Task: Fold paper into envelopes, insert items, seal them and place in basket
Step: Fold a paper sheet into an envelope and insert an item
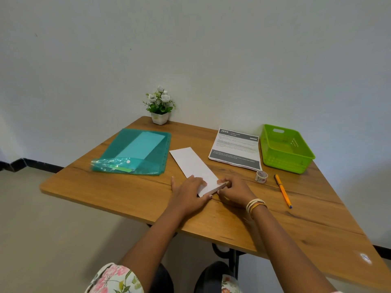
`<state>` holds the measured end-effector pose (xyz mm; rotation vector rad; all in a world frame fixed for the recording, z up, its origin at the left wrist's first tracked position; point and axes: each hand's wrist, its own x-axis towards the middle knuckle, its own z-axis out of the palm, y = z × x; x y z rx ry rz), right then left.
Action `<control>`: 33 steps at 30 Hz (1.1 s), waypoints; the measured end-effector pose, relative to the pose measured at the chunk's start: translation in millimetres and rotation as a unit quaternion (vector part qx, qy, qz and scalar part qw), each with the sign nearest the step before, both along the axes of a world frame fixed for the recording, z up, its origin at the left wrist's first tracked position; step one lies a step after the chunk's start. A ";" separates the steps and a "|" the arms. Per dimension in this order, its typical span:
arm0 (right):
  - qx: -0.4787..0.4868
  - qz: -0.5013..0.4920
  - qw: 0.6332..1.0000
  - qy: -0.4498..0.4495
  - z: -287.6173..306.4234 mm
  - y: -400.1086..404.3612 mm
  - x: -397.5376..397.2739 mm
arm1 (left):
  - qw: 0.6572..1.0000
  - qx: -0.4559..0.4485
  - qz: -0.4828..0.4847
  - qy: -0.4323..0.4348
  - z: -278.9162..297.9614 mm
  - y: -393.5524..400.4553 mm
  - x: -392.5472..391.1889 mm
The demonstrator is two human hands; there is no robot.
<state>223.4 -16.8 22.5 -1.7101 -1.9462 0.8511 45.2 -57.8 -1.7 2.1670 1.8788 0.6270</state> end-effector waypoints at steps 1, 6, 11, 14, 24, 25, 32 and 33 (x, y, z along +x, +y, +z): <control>0.002 -0.008 1.000 0.011 -1.5 -0.1 0.4 | 1.000 -0.002 -0.002 -0.009 0.1 0.0 -0.1; 0.015 -0.018 0.999 0.039 -5.1 -1.3 2.2 | 1.000 -0.001 -0.007 -0.026 -0.6 1.0 -1.2; 0.044 -0.062 0.997 -0.031 -10.7 -4.0 -6.1 | 1.000 0.009 -0.003 -0.022 -0.1 0.1 0.0; 0.093 -0.087 0.989 -0.069 -18.0 -6.8 -11.4 | 1.000 0.011 -0.028 0.008 -0.8 -1.4 0.6; 0.330 -0.009 0.938 -0.109 -33.5 -35.2 -11.2 | 0.995 0.024 -0.086 0.035 0.4 -2.9 4.7; 0.326 0.012 0.939 -0.104 -33.4 -37.3 -10.0 | 0.995 0.024 -0.089 0.035 0.0 -3.2 5.1; 0.284 0.022 0.953 -0.103 -30.7 -37.1 4.8 | 0.997 -0.005 -0.078 -0.003 -4.5 0.6 0.8; 0.278 0.011 0.955 -0.104 -30.8 -35.3 6.7 | 0.997 -0.008 -0.078 -0.006 -4.6 1.0 0.4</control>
